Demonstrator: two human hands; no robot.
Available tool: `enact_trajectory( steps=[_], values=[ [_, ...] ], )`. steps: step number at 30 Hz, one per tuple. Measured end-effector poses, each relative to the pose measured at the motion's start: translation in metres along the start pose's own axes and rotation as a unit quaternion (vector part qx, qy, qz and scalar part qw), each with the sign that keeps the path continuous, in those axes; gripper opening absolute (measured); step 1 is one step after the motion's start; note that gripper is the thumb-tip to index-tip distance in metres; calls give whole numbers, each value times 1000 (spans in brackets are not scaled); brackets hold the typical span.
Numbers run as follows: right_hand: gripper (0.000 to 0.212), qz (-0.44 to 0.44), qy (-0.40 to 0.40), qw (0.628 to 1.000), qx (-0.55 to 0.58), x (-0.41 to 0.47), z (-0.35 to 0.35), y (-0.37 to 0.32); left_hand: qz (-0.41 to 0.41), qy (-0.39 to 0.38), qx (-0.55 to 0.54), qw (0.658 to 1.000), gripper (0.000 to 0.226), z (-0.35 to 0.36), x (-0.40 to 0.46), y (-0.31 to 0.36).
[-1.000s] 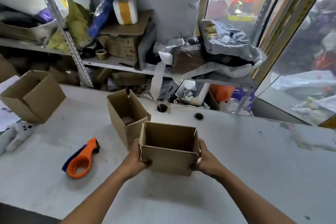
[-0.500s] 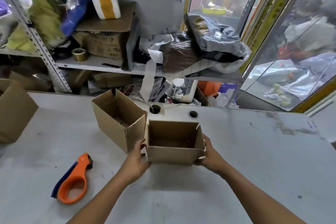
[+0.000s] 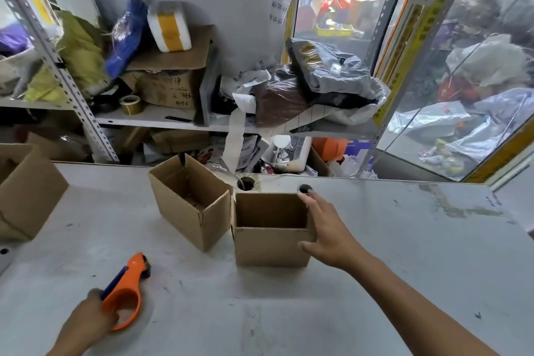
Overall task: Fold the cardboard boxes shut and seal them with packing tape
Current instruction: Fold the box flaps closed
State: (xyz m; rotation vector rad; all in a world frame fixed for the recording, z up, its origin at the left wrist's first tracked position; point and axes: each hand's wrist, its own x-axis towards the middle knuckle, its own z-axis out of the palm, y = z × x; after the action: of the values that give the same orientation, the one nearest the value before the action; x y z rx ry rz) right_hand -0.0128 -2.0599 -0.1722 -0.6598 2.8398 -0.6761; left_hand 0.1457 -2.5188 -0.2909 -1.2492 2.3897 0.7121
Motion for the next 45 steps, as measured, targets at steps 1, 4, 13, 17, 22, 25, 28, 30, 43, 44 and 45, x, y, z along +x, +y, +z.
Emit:
enact_trajectory(
  steps=[1, 4, 13, 17, 22, 25, 28, 30, 43, 44, 45],
  values=[
    [102, -23, 2, 999, -45, 0, 2, -7, 3, 17, 1, 1000, 31, 3, 0, -1],
    [77, -39, -65, 987, -145, 5, 11, -21, 22, 30, -14, 999, 17, 4, -10, 3],
    [8, -31, -4, 999, -10, -2, -7, 0, 86, 0, 73, 994, 50, 14, -53, 31],
    [19, 33, -89, 967, 235, -24, -41, 8, 313, 18, -78, 947, 74, 1, -108, 96],
    [21, 43, -116, 940, 318, -41, -52, 12, 442, -156, -116, 876, 108, -5, -157, 190],
    [25, 42, -142, 933, 329, -48, -56, 20, 481, -124, -102, 862, 103, -1, -167, 209],
    [37, 56, -162, 906, 387, -57, -72, 14, 568, 34, -40, 821, 107, 9, -179, 206],
    [46, 53, -162, 886, 430, -58, -83, 1, 608, 162, 26, 777, 111, 18, -191, 205],
    [35, 98, -103, 805, 575, -65, -76, -33, 643, 223, -31, 732, 117, 23, -215, 192],
    [37, 100, -105, 802, 580, -65, -75, -33, 644, 217, -32, 733, 115, 20, -216, 192],
    [40, 99, -106, 801, 581, -67, -77, -34, 648, 212, -30, 731, 112, 18, -216, 191]
  ],
)
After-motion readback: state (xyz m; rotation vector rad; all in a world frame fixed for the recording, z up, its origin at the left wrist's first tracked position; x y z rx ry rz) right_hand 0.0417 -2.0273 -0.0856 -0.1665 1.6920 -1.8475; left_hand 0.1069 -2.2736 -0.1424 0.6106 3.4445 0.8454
